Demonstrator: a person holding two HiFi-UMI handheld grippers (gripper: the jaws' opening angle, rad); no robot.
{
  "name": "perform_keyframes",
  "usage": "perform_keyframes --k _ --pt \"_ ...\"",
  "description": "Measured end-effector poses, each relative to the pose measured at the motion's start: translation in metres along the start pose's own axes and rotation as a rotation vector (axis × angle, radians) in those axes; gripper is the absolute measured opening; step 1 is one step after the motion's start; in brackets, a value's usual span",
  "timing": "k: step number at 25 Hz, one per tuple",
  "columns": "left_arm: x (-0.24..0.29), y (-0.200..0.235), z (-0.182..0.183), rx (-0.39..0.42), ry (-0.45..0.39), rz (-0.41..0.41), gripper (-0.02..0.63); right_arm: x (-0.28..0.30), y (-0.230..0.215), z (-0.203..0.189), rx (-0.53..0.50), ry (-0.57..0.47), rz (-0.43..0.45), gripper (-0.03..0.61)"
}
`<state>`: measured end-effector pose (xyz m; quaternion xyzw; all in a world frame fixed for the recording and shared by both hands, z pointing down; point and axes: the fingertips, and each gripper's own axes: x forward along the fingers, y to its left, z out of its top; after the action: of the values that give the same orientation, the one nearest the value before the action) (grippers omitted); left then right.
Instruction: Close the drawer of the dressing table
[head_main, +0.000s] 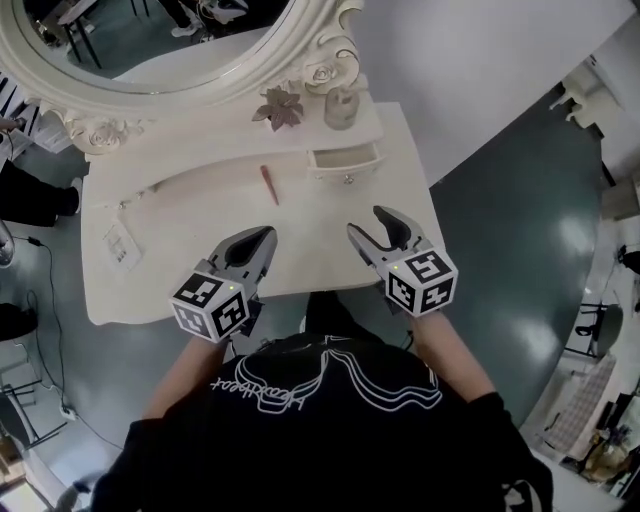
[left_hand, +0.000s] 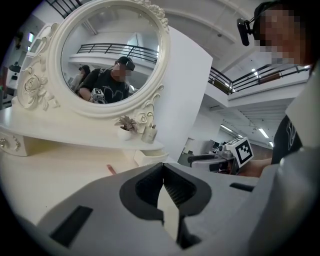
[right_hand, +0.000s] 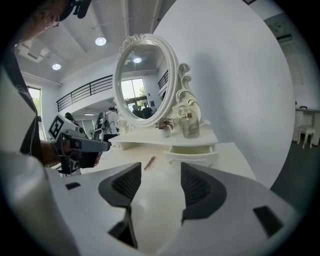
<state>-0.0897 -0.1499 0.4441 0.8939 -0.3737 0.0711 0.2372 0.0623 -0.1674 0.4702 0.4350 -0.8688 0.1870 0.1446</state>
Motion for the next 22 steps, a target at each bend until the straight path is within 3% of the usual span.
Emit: perform_keyframes --k 22 --pt "0.031 0.062 -0.012 -0.113 0.053 0.098 0.005 0.097 -0.060 -0.036 -0.015 0.141 -0.057 0.186"
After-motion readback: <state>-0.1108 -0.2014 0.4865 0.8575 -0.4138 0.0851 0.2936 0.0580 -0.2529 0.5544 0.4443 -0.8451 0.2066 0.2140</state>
